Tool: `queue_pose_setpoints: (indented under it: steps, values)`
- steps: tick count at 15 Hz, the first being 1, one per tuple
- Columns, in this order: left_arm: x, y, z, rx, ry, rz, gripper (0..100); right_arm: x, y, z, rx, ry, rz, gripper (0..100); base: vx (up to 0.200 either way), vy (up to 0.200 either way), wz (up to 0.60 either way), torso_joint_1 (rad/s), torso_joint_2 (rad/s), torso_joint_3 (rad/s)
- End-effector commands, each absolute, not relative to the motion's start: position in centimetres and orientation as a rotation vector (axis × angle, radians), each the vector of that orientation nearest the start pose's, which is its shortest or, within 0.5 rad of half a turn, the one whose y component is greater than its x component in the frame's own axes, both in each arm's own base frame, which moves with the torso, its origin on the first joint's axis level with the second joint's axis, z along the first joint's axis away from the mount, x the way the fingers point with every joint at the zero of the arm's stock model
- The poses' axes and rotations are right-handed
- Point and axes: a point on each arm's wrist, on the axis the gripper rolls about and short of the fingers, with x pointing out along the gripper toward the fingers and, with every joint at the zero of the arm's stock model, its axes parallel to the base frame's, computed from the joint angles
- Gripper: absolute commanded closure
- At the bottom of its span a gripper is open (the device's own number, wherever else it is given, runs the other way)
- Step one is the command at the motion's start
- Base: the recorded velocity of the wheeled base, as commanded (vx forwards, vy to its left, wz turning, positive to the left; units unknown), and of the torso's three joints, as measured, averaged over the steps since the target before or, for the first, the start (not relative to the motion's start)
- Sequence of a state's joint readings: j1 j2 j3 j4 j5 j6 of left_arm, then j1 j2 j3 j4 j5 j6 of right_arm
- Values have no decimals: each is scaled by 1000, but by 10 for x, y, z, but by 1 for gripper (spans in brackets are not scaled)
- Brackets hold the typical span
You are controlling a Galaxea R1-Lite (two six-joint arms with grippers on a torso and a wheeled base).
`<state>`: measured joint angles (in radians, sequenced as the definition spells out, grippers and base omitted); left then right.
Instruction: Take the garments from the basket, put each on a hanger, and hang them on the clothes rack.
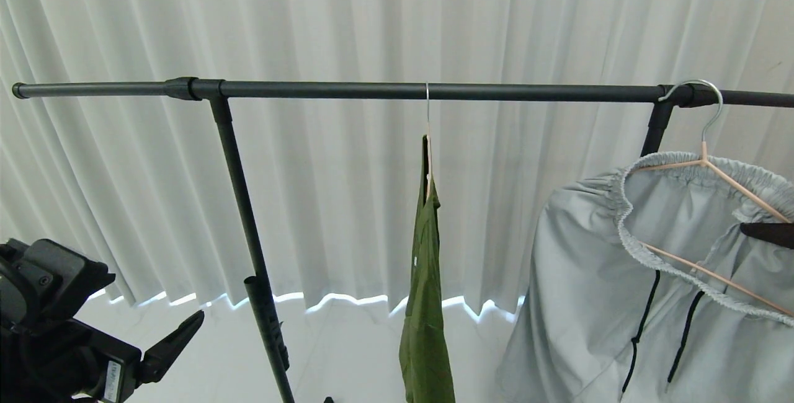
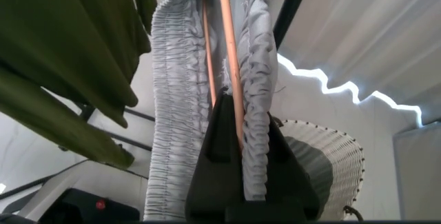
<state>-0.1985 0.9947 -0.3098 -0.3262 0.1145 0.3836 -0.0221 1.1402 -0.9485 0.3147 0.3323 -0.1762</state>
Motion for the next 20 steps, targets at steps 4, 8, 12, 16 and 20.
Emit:
queue_pose_setpoints:
  steps: [4, 8, 12, 16, 20]
  values:
    - [111, -20, 163, 434, 329, -148, 0, 146, 4, 262, -80, 474, 348, 100, 0, 0, 0, 0, 0, 0]
    - [112, -20, 163, 432, 332, -148, 0, 146, 4, 263, -82, 468, 350, 100, 0, 0, 0, 0, 0, 0]
    - [110, -20, 160, 431, 341, -150, 0, 151, 5, 268, -60, 425, 371, 100, 0, 0, 0, 0, 0, 0]
    - [110, -19, 160, 431, 340, -149, 0, 180, 12, 285, -57, 391, 407, 100, 0, 0, 0, 0, 0, 0]
    - [109, -19, 157, 433, 351, -151, 0, 222, 14, 282, -33, 441, 404, 100, 0, 0, 0, 0, 0, 0]
